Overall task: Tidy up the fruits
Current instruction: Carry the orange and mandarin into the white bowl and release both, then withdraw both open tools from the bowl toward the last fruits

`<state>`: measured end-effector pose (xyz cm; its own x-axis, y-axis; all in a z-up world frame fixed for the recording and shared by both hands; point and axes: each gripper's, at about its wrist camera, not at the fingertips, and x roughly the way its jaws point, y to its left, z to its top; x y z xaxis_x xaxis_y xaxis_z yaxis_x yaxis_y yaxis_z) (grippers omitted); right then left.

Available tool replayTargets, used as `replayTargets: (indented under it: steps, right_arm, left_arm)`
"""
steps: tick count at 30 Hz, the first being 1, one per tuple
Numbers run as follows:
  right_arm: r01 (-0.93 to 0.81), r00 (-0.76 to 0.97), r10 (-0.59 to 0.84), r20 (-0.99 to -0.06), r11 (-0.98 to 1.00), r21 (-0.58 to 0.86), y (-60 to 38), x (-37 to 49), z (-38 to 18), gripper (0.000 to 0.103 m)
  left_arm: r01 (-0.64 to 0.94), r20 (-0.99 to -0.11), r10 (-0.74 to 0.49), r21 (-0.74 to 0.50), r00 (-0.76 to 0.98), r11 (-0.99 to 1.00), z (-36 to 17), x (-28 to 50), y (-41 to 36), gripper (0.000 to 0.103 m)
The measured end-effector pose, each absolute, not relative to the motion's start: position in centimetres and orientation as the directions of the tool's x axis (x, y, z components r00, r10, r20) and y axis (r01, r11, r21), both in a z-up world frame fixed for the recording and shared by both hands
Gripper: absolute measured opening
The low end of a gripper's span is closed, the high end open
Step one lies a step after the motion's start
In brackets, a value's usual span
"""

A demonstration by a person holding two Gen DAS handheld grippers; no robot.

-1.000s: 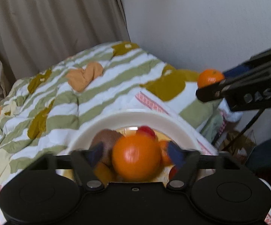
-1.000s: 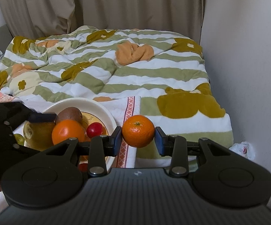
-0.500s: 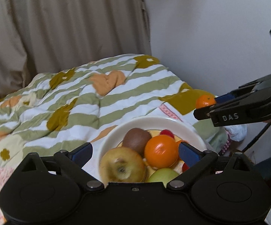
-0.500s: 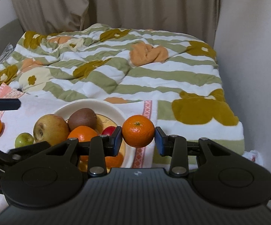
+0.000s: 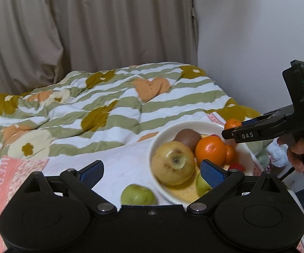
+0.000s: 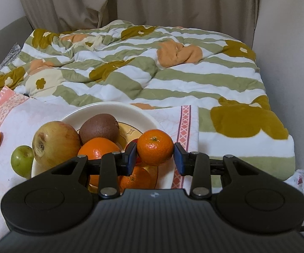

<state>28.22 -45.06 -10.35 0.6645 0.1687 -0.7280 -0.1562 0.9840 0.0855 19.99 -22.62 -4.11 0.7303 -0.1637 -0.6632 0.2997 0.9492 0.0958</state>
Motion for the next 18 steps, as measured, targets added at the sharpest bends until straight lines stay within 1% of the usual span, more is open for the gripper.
replayTargets:
  steps: [1, 2, 3, 4, 5, 6, 7, 10, 14, 18]
  right_arm:
    - [-0.156, 0.669, 0.166, -0.724, 0.984, 0.081, -45.0, 28.2, -10.4, 0.055]
    - [-0.155, 0.677, 0.163, -0.718, 0.985, 0.078, -45.0, 28.0, -10.4, 0.061]
    - [-0.158, 0.676, 0.168, -0.717, 0.984, 0.081, -44.9, 27.9, -10.4, 0.064]
    - [-0.154, 0.678, 0.169, -0.715, 0.984, 0.086, -44.9, 27.7, -10.3, 0.071]
    - [-0.143, 0.685, 0.162, -0.711, 0.986, 0.087, -44.9, 27.5, -10.1, 0.082]
    - [-0.131, 0.693, 0.153, -0.704, 0.988, 0.086, -44.9, 27.1, -10.0, 0.089]
    - [-0.122, 0.702, 0.147, -0.696, 0.989, 0.086, -44.9, 26.7, -9.7, 0.103]
    - [-0.117, 0.730, 0.148, -0.667, 0.989, 0.092, -45.0, 25.3, -8.7, 0.103]
    - [-0.121, 0.743, 0.128, -0.657, 0.991, 0.056, -44.7, 23.5, -7.3, 0.103]
    - [-0.124, 0.757, 0.132, -0.640, 0.991, 0.058, -44.6, 21.3, -5.5, 0.103]
  left_arm:
    - [0.294, -0.662, -0.158, 0.097, 0.732, 0.951, -4.1, 19.7, -22.4, 0.100]
    - [0.287, -0.662, -0.153, 0.097, 0.734, 0.953, -4.1, 19.5, -22.1, 0.100]
    - [0.281, -0.661, -0.149, 0.097, 0.736, 0.955, -4.1, 19.2, -21.8, 0.100]
    - [0.273, -0.660, -0.145, 0.096, 0.738, 0.957, -4.1, 18.8, -21.6, 0.100]
    - [0.268, -0.659, -0.142, 0.094, 0.739, 0.959, -4.1, 18.5, -21.3, 0.100]
    - [0.262, -0.657, -0.139, 0.092, 0.741, 0.961, -4.0, 18.2, -21.1, 0.100]
    - [0.256, -0.655, -0.136, 0.089, 0.743, 0.963, -3.9, 17.9, -20.9, 0.100]
    - [0.239, -0.647, -0.134, 0.077, 0.751, 0.968, -3.6, 16.9, -20.5, 0.100]
    - [0.229, -0.628, -0.138, 0.066, 0.766, 0.971, -2.7, 15.5, -20.3, 0.100]
    - [0.220, -0.609, -0.135, 0.067, 0.782, 0.973, -1.5, 13.7, -20.2, 0.100]
